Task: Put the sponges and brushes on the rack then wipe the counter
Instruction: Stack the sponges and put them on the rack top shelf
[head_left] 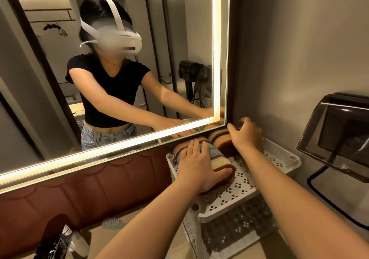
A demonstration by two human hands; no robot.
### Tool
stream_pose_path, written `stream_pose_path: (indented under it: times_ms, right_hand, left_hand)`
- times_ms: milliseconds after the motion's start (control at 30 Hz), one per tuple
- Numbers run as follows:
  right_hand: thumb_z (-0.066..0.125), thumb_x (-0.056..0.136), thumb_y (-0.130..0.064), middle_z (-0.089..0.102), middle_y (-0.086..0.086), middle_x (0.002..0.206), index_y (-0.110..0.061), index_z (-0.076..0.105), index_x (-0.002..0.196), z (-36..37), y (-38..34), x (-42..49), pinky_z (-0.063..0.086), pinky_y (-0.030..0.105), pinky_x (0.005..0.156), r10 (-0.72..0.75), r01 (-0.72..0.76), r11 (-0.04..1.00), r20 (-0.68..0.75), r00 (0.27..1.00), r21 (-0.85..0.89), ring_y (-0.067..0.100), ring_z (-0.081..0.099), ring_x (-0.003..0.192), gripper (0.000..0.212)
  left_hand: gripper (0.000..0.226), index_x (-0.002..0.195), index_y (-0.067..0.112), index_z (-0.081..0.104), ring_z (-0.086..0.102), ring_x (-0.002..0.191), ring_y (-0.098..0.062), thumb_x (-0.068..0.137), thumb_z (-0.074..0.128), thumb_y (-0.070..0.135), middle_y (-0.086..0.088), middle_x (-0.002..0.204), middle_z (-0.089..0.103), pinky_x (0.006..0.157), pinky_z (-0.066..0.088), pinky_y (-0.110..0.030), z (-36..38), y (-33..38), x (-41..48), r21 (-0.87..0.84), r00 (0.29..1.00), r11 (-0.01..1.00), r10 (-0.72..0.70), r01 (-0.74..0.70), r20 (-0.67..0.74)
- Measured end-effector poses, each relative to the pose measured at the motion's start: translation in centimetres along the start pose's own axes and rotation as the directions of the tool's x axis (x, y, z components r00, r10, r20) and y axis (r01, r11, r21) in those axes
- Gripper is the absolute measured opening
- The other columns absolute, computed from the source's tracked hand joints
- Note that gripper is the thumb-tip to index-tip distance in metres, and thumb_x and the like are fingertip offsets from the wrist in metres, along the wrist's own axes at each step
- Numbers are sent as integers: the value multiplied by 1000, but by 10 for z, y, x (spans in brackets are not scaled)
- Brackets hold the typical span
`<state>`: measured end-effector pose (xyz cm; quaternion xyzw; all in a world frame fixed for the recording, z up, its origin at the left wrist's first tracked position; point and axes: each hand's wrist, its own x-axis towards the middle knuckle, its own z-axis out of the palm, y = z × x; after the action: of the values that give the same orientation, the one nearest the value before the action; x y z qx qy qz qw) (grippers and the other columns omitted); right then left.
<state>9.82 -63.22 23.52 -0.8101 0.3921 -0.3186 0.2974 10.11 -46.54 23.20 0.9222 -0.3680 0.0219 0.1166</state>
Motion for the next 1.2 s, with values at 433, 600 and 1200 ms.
stream_pose_path:
  times_ms: [433, 600, 1200]
  right_hand:
    - [60, 87, -30, 62, -5, 96, -26, 62, 97, -61, -37, -142, 55, 35, 78, -307, 160, 901, 332, 892, 403, 11, 57, 93, 11]
    - [60, 87, -30, 60, -12, 86, -27, 61, 92, -59, -55, -200, 51, 24, 68, -418, 295, 895, 404, 814, 334, 5, 57, 83, 5]
    - [57, 89, -32, 62, -9, 92, -28, 61, 105, 25, -106, -431, 55, 38, 81, -500, 625, 722, 849, 174, 297, 11, 60, 87, 17]
  left_hand:
    - [43, 126, 26, 51, 54, 112, -13, 92, 39, 50, 5, 120, 60, 95, 41, -30, -72, -16, -121, -8, 978, 986, 163, -166, -129]
    - [41, 124, 29, 50, 56, 108, -9, 92, 39, 52, 11, 118, 59, 88, 48, -31, -78, -51, -191, -30, 998, 999, 31, -33, -52]
    - [43, 128, 22, 50, 56, 109, -11, 92, 48, 45, 3, 123, 59, 95, 47, -32, -26, -205, -458, -297, 801, 744, -546, 599, 246]
